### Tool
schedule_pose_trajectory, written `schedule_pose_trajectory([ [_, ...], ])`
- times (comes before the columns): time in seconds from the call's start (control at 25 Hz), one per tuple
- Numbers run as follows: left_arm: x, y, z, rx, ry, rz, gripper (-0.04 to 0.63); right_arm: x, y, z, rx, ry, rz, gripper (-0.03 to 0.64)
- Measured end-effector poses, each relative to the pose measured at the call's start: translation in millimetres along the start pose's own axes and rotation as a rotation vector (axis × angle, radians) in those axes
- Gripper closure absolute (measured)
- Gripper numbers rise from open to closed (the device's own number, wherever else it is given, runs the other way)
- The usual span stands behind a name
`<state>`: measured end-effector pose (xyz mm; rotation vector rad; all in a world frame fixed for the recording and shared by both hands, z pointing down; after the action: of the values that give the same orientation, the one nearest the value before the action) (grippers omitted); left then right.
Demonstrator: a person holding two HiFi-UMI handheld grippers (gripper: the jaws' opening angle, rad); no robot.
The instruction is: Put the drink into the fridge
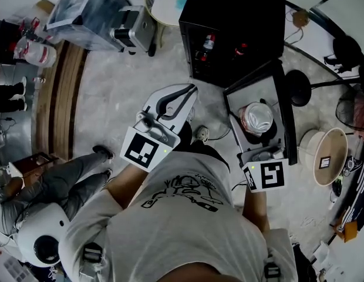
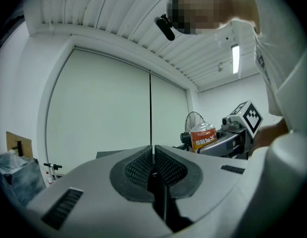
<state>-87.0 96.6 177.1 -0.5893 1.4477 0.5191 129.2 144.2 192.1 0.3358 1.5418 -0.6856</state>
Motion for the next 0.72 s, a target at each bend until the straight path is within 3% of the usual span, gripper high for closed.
schedule_pose_trajectory([
  [0.4, -15, -38, -76, -0.045, 0.03, 0.002, 0.566, 16, -84, 17, -0.036, 0.021, -0.018, 0.278],
  [0.72, -22, -73, -98, -0.077, 0.044, -0.011, 0.566, 16, -112, 39, -0.057, 0.009, -0.017, 0.279],
])
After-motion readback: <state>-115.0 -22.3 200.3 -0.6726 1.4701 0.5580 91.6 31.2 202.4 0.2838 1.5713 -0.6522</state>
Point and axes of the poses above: the fingertips, and each gripper's own axes: y backward along the fingers, z to its right, x out of its top, the point moved 8 cm from there along y, backward along the fingers, and after that the axes turned 9 degrees about x, right-handed, at the moved point
